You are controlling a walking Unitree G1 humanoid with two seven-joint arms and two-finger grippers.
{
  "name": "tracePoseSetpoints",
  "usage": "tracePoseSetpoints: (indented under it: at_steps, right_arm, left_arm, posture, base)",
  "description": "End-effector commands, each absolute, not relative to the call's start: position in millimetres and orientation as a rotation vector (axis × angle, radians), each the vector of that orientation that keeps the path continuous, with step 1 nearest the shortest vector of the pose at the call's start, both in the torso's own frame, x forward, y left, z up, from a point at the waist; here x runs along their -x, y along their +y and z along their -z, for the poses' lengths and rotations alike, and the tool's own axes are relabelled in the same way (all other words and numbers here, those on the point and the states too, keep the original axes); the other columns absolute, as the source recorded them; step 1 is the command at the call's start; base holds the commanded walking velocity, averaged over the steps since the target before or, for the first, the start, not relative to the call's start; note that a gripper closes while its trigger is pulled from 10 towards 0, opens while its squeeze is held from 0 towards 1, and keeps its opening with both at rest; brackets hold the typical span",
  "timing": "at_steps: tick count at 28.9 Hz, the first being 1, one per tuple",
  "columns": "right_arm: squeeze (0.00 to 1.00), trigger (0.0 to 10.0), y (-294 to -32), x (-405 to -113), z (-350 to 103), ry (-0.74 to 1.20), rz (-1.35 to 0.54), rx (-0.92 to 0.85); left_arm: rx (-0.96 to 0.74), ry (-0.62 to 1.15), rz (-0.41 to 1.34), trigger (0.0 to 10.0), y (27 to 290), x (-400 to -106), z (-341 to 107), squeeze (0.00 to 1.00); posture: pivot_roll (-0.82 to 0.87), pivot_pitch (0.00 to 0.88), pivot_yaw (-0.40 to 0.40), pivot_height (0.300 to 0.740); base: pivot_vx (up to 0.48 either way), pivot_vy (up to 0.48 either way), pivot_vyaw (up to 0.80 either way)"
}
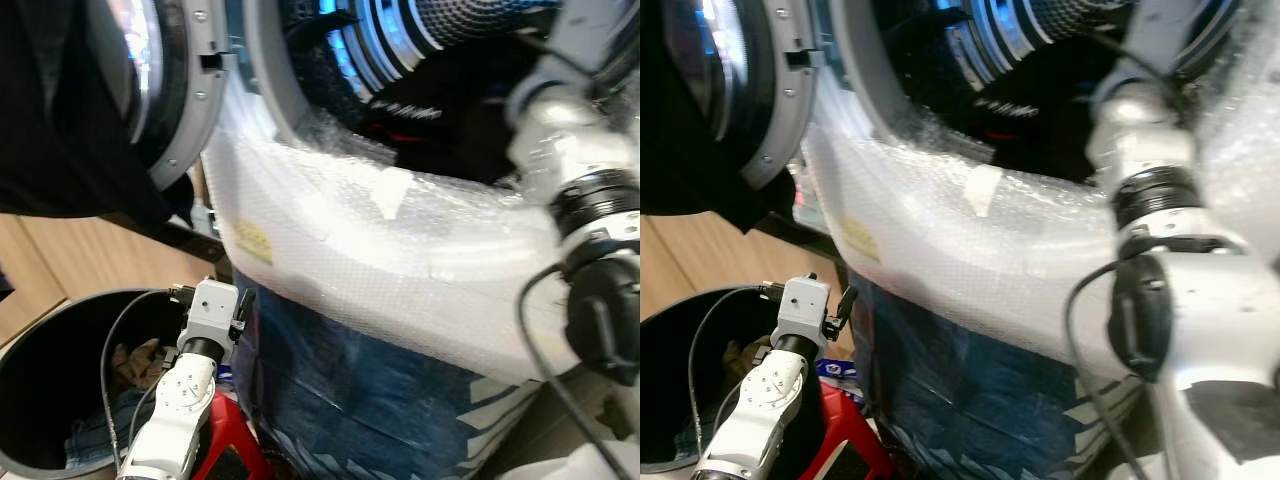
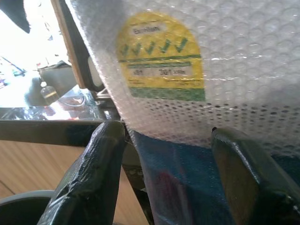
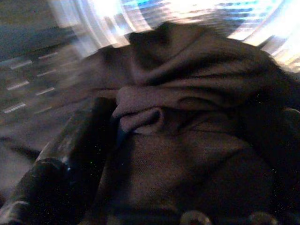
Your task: Clothes washing
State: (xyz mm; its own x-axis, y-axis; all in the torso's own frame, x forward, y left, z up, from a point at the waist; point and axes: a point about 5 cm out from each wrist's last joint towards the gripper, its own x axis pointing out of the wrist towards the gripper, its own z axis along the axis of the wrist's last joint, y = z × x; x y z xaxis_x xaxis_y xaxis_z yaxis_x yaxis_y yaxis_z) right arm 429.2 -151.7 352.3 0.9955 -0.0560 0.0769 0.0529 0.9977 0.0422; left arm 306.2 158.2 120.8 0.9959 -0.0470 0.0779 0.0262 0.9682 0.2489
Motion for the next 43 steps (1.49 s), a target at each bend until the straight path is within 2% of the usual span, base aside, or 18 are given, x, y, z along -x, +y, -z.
tracePoseSetpoints:
  at_steps: [1, 4, 9, 16, 18, 19, 20, 22, 28, 30, 34, 39, 43]
  right_arm:
    - [0.00, 10.0, -132, -430, -344, -0.051, -0.056, 0.013]
    - [0.00, 10.0, -119, -431, -333, -0.020, -0.123, 0.058]
    - [0.00, 10.0, -117, -430, -344, -0.081, -0.145, 0.013]
    - [0.00, 10.0, -134, -425, -378, -0.227, -0.122, -0.020]
    - [0.00, 10.0, -149, -423, -389, -0.267, -0.031, 0.026]
    - [0.00, 10.0, -149, -423, -389, -0.267, -0.031, 0.026]
    - [0.00, 10.0, -163, -422, -392, -0.262, 0.055, 0.025]
    - [0.00, 10.0, -175, -420, -394, -0.257, 0.097, -0.016]
    - [0.00, 10.0, -179, -419, -397, -0.268, 0.108, -0.018]
    - [0.00, 10.0, -175, -421, -389, -0.222, -0.027, 0.016]
    - [0.00, 10.0, -176, -421, -383, -0.193, -0.066, 0.027]
    - [0.00, 10.0, -185, -417, -389, -0.216, -0.098, -0.070]
    - [0.00, 10.0, -192, -407, -386, -0.238, -0.115, 0.005]
  left_arm:
    - [-0.270, -0.102, 0.034, 10.0, 159, -306, -126, 0.00]
    - [-0.270, -0.103, 0.035, 10.0, 158, -306, -127, 0.00]
    - [-0.271, -0.107, 0.030, 10.0, 159, -306, -129, 0.00]
    - [-0.271, -0.101, 0.035, 10.0, 159, -304, -127, 0.00]
    - [-0.270, -0.100, 0.041, 10.0, 158, -305, -128, 0.00]
    - [-0.270, -0.100, 0.041, 10.0, 158, -305, -128, 0.00]
    - [-0.271, -0.100, 0.044, 10.0, 157, -305, -128, 0.00]
    - [-0.271, -0.100, 0.046, 10.0, 158, -306, -128, 0.00]
    - [-0.273, -0.100, 0.048, 10.0, 157, -306, -128, 0.00]
    - [-0.278, -0.098, 0.061, 10.0, 157, -307, -129, 0.00]
    - [-0.282, -0.098, 0.074, 10.0, 155, -309, -130, 0.00]
    - [-0.282, -0.099, 0.076, 10.0, 155, -308, -130, 0.00]
    - [-0.281, -0.099, 0.083, 10.0, 154, -307, -129, 0.00]
  posture:
    - [0.03, 0.000, -0.058, 0.740]
    - [0.03, 0.000, -0.058, 0.740]
    - [0.04, 0.000, -0.059, 0.740]
    - [0.02, 0.000, -0.049, 0.740]
    - [0.02, 0.004, -0.046, 0.740]
    - [0.02, 0.004, -0.046, 0.740]
    - [0.02, 0.006, -0.046, 0.740]
    - [0.01, 0.008, -0.043, 0.740]
    - [0.01, 0.008, -0.043, 0.740]
    - [-0.01, 0.004, -0.018, 0.740]
    - [-0.01, 0.004, -0.018, 0.740]
    - [-0.02, 0.001, -0.012, 0.740]
    - [-0.02, 0.001, -0.017, 0.740]
  base:
    - [0.000, 0.000, 0.00]
    - [0.000, 0.000, 0.00]
    - [0.000, 0.000, 0.00]
    - [0.000, 0.000, 0.00]
    - [0.000, 0.000, 0.00]
    - [0.000, 0.000, 0.00]
    - [0.000, 0.000, 0.00]
    - [0.000, 0.000, 0.00]
    - [0.000, 0.000, 0.00]
    - [0.000, 0.000, 0.00]
    - [0.000, 0.000, 0.00]
    - [0.000, 0.000, 0.00]
    - [0.000, 0.000, 0.00]
